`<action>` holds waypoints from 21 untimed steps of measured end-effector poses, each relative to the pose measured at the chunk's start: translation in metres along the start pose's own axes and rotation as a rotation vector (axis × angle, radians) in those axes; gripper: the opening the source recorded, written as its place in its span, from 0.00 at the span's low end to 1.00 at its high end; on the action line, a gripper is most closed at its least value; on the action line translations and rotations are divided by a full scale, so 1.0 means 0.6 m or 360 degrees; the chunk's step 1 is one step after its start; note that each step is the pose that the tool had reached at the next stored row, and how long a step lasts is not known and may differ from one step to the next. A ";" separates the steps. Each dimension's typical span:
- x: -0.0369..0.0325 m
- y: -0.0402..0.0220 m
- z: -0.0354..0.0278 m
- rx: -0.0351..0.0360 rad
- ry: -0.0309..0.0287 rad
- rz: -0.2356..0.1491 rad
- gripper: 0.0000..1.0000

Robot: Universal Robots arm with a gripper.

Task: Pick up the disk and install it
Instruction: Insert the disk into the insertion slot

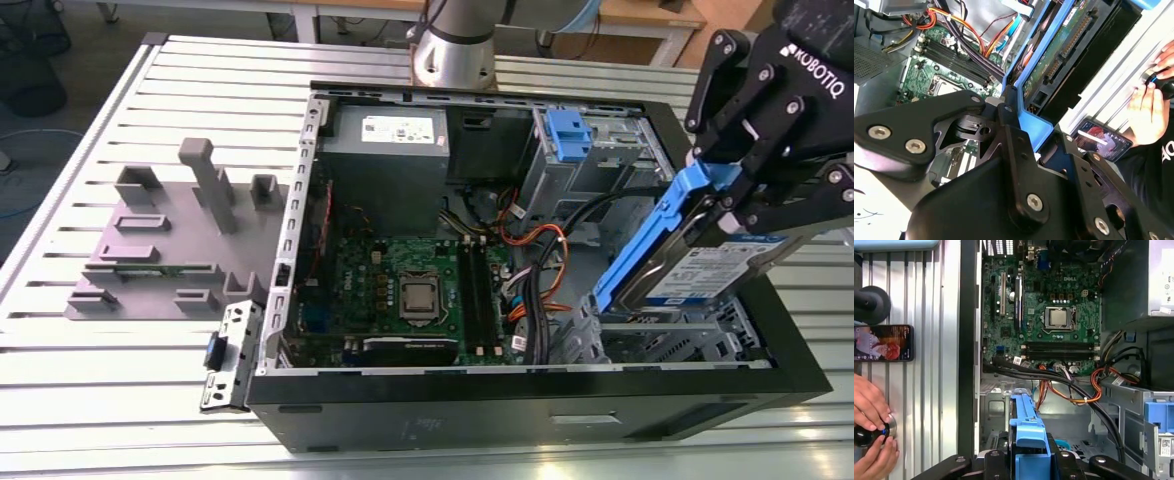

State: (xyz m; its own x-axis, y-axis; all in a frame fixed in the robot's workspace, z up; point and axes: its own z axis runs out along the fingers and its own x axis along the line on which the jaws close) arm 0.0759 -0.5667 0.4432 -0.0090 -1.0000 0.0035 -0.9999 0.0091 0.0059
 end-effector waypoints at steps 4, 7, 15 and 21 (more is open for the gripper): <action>0.000 -0.004 0.008 0.0000 0.00000 0.0000 0.37; 0.000 -0.005 0.011 0.0000 0.00002 0.0000 0.37; 0.000 -0.006 0.019 0.0000 -0.00023 0.0000 0.37; 0.000 -0.006 0.025 0.0000 -0.00023 0.0000 0.37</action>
State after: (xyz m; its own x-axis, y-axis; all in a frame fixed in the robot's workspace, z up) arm 0.0795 -0.5667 0.4283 -0.0091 -1.0000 0.0021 -0.9999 0.0091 0.0059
